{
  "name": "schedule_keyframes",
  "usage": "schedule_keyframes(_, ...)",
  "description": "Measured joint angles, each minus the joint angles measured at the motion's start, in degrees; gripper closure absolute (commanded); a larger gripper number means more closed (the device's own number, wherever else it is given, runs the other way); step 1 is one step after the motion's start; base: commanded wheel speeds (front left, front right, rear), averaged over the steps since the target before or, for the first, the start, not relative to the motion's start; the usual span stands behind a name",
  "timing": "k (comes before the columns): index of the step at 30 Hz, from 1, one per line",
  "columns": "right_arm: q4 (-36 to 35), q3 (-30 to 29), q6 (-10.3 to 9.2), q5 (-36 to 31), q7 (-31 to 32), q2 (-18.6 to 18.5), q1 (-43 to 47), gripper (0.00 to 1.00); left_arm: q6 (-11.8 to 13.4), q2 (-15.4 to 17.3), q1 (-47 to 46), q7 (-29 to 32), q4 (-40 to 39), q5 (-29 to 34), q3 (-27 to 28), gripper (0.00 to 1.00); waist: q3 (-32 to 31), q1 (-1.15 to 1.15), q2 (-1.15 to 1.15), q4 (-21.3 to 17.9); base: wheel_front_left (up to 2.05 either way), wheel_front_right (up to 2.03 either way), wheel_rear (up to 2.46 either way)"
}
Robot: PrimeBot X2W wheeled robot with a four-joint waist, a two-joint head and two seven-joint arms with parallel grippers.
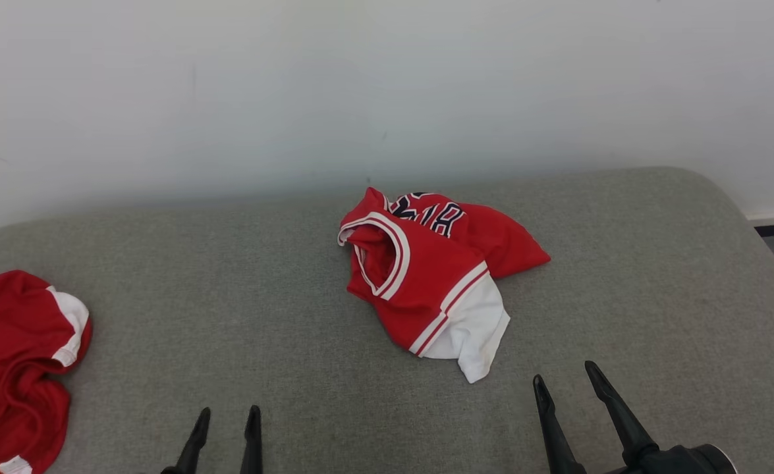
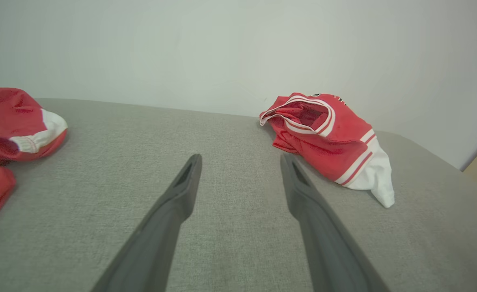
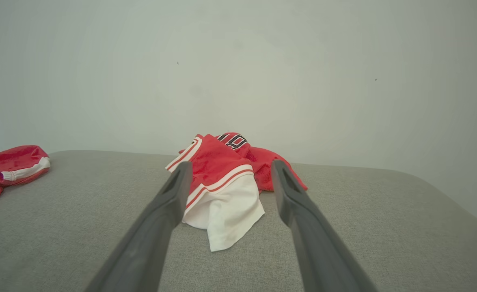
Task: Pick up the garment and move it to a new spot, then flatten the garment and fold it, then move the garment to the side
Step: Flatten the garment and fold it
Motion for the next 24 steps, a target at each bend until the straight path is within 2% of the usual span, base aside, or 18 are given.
schedule_keyframes(5,0.0,0.8,0.00,-0.4,0.0,0.0,-0.7,0.00,0.0,0.0,-6.2,0.0,6.0,-6.1,-5.3,0.00,1.8,0.00,0.01,-2.1,0.00,0.00,0.00)
schedule_keyframes(9,-0.6,0.5,0.00,-0.4,0.0,0.0,-1.5,0.00,0.0,0.0,-12.7,2.9,9.6,-10.0,-8.6,0.00,3.8,0.00,0.00,-3.7,0.00,0.00,0.00)
schedule_keyframes(12,-0.9,0.5,0.00,-0.5,0.0,0.0,-2.6,0.00,0.0,0.0,-17.7,6.3,12.4,-14.0,-10.2,0.00,5.9,0.01,0.01,-4.6,0.00,0.00,0.00)
schedule_keyframes(18,-1.6,1.0,0.00,-0.5,0.0,0.0,-5.2,0.00,0.0,0.0,-26.8,9.9,16.5,-16.4,-12.7,0.00,10.5,0.01,0.01,-6.4,0.00,0.00,0.00)
schedule_keyframes(24,-2.1,1.4,0.00,-0.2,0.0,0.0,-6.9,0.00,0.0,0.0,-31.0,13.7,18.7,-22.1,-14.7,0.00,14.4,0.01,0.01,-8.2,0.00,0.00,0.00)
